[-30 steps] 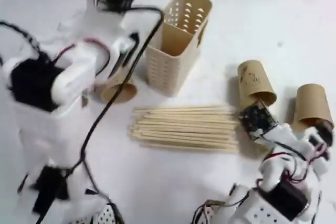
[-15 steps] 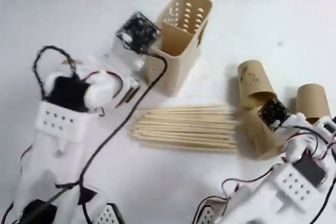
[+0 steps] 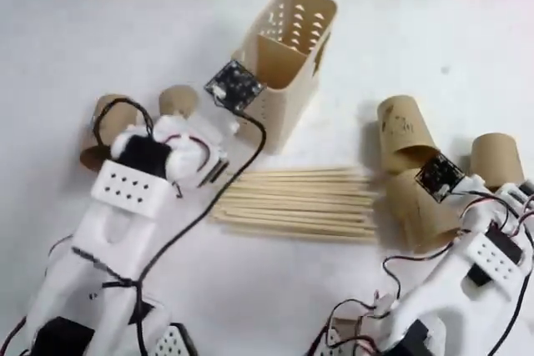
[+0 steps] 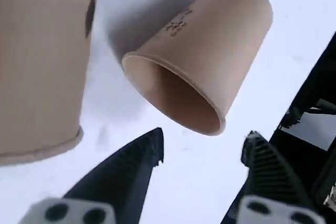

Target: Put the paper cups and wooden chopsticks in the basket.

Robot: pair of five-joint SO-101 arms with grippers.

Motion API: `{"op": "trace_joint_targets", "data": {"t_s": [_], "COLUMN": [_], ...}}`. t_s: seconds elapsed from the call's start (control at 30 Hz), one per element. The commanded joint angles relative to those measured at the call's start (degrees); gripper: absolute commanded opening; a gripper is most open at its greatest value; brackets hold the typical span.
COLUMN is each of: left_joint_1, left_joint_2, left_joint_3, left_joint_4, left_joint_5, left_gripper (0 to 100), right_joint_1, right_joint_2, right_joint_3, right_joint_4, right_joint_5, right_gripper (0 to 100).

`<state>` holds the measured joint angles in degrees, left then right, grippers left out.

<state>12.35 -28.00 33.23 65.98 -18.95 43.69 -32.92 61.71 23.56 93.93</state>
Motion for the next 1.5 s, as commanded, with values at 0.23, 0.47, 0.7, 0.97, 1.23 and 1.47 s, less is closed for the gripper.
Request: {"op": "trace_joint_targets", "data": {"t_s": [0.23, 0.47, 0.7, 0.97, 1.23, 1.47], "left_joint_1": [-0.7, -0.7, -0.7, -0.5, -0.2, -0.7], "left_joint_2": [-1.7, -1.7, -1.7, -1.6, -1.6, -1.6], "left_joint_3": [6.6, 11.0, 13.2, 13.2, 13.3, 13.3], "left_joint_4": [-7.6, -13.4, -17.2, -17.3, -17.2, -17.2], "left_joint_5": [-0.2, -0.2, -0.1, -0.1, 0.0, 4.0], "left_gripper": [15, 14, 14, 14, 14, 14], "right_joint_1": [-3.1, -3.8, -0.3, 5.5, 3.8, -8.0], "right_joint_2": [16.6, 29.4, 29.0, 12.2, -10.7, -11.2], "right_joint_3": [-3.2, -10.4, -12.7, -13.1, -20.3, -42.9], "right_joint_4": [-23.6, -29.4, -28.6, -10.2, 19.6, 45.7], "right_joint_5": [-10.2, -17.4, -24.4, -35.1, -53.7, -68.7], "right_gripper": [24.4, 6.7, 1.6, 1.5, 1.5, 1.5]}}
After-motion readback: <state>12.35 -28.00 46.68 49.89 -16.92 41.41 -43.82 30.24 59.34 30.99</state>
